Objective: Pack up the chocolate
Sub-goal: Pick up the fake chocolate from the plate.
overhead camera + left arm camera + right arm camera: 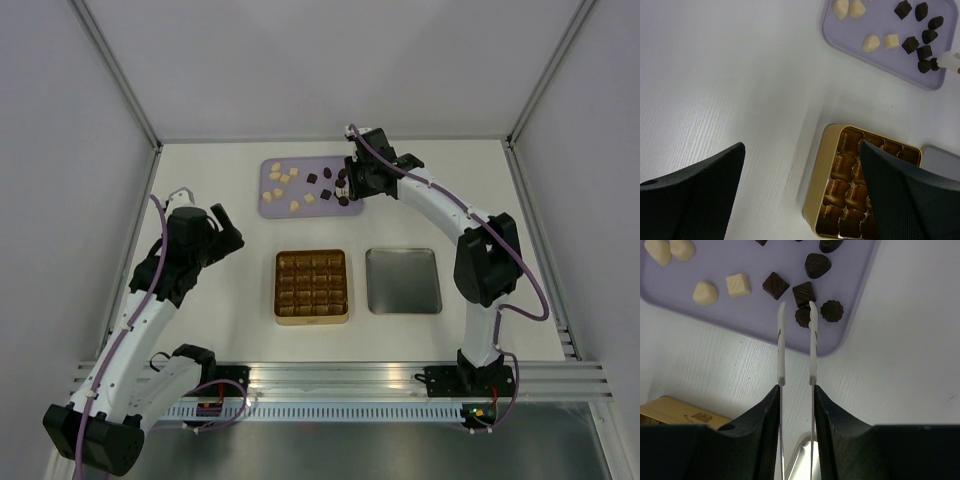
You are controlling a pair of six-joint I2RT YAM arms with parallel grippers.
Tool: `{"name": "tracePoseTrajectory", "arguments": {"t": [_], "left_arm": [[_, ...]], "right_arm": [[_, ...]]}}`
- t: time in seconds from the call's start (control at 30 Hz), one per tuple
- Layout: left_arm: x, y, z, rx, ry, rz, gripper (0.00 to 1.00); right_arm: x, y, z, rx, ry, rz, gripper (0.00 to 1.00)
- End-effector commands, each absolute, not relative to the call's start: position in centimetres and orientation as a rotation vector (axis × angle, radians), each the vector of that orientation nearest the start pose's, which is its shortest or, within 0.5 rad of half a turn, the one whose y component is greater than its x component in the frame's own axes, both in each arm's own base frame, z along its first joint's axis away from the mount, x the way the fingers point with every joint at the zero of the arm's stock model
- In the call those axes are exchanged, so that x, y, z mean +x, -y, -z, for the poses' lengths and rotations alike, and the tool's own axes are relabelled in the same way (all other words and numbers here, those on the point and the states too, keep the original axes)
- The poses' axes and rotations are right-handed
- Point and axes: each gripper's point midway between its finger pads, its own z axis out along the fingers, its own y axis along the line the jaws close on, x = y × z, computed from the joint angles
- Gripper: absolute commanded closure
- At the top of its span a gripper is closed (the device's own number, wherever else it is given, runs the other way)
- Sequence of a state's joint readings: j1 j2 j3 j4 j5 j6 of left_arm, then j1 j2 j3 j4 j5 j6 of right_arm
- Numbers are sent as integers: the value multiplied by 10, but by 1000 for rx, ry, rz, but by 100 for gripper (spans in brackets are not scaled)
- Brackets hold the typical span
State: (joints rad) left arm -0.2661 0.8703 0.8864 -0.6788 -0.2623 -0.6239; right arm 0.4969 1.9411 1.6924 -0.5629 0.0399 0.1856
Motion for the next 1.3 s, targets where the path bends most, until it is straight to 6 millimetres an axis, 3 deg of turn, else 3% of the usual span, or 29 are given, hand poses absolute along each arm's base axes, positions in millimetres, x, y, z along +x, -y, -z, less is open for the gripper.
{"name": "tracePoseTrajectory", "arguments": {"t": [0.0, 0.53, 1.27], "left_arm": [[270, 46, -202, -541, -2119, 182, 0], [270, 45, -199, -546, -2125, 174, 0], [270, 45, -199, -545, -2124, 174, 0]], "right_arm": [[458, -243, -153, -340, -2365, -205, 63], [468, -251, -126, -348, -2413, -188, 62], [473, -250, -119, -336, -2431, -159, 65]]}}
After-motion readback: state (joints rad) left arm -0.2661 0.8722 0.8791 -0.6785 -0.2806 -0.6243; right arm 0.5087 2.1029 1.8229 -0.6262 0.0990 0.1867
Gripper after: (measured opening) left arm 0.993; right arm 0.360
